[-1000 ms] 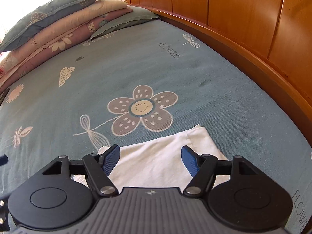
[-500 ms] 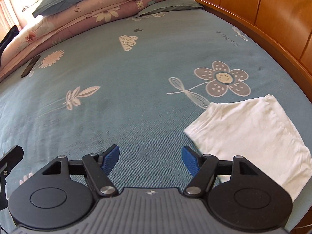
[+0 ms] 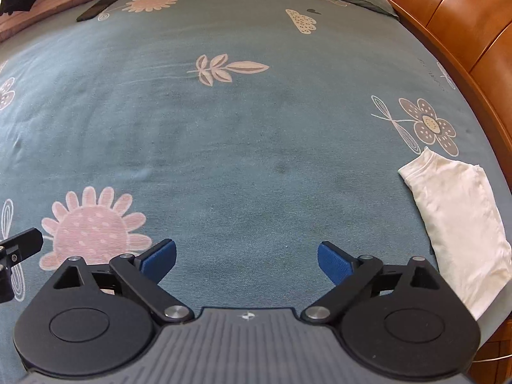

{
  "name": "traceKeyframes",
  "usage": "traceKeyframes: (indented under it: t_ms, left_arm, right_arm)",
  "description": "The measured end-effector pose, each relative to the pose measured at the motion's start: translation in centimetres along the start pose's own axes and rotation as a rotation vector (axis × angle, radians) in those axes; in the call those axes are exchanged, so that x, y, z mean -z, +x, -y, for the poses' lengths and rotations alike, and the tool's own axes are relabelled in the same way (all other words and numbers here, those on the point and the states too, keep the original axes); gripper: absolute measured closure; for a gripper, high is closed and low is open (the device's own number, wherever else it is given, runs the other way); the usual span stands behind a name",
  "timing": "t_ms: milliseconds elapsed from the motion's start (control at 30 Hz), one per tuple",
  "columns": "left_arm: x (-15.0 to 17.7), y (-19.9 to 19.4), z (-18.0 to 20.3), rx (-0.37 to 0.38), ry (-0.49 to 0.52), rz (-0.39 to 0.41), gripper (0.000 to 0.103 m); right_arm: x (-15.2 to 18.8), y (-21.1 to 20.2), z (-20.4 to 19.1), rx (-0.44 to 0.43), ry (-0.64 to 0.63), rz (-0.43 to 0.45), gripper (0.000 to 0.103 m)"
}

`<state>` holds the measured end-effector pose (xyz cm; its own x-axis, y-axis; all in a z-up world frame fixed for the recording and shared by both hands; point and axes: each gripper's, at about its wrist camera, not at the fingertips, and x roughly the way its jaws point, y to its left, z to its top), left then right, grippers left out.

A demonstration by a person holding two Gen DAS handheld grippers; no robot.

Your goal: Fold clothes

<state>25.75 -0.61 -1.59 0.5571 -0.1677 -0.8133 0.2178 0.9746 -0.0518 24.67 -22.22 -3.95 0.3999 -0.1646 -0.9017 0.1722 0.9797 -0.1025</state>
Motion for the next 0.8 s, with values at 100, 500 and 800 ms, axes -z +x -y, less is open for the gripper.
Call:
traceKeyframes:
  t_ms: [100, 500, 800]
  left_arm:
    - [0.7, 0.7, 0.0, -0.019, -0.082, -0.09, 0.001]
    - [2.5, 1.5, 7.7, -0.104, -0.169, -0.286, 0.001]
    - [3.5, 0.6, 10.6, -0.061, -0.067, -0.162, 0.001]
  right_arm:
    - [0.6, 0.6, 2.3, 0.014, -0.006, -0.001, 0.0]
    - [4.0, 2.3, 16.4, 0.085, 0.101, -0.117, 0.0]
    - [5.0, 2.5, 17.0, -0.019, 0.054, -0.037, 0.0]
